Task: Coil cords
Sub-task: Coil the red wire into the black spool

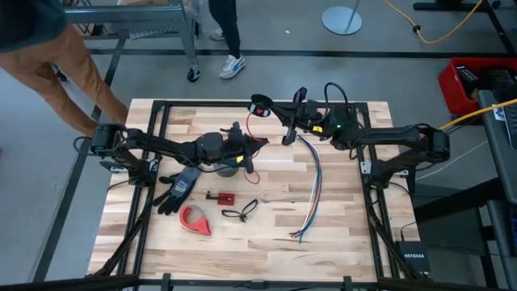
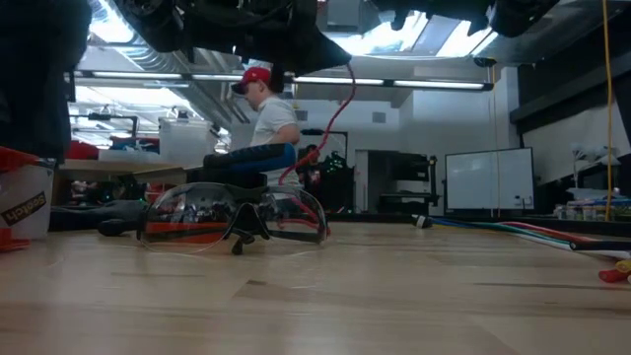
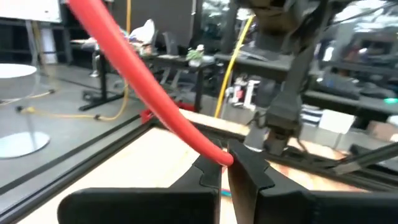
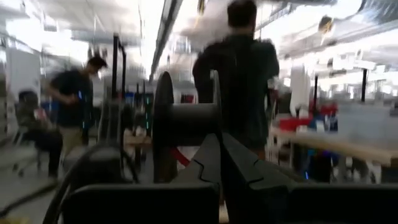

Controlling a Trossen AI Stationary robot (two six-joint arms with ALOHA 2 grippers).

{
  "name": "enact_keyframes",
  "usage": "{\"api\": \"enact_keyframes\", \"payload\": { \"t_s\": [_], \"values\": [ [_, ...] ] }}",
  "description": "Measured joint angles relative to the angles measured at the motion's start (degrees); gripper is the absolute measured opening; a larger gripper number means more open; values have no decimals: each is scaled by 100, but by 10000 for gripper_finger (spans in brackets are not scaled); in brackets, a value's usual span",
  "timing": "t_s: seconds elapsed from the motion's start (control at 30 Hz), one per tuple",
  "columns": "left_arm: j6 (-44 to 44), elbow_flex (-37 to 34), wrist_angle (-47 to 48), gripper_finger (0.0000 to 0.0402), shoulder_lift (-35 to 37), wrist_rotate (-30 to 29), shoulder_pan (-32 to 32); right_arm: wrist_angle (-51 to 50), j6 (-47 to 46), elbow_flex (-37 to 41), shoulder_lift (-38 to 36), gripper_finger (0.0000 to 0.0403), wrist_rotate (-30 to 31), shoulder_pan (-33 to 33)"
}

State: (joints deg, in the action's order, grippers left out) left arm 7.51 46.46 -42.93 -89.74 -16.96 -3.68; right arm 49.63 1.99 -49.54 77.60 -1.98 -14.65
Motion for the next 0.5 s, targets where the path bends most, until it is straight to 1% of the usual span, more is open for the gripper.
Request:
{"api": "enact_keyframes", "payload": {
  "t_s": [0.1,0.23,0.4,0.5],
  "values": [
    [4,0,124,5,61,-153,-4,-809,88,1,-310,1,3,-1],
    [141,0,223,4,62,-212,-11,-1822,174,2,-686,1,99,-1],
    [295,0,396,3,62,-235,-11,-3038,291,1,-1086,1,532,-1],
    [320,0,380,3,62,-236,-11,-3661,294,0,-1201,1,726,-1]
  ]
}}
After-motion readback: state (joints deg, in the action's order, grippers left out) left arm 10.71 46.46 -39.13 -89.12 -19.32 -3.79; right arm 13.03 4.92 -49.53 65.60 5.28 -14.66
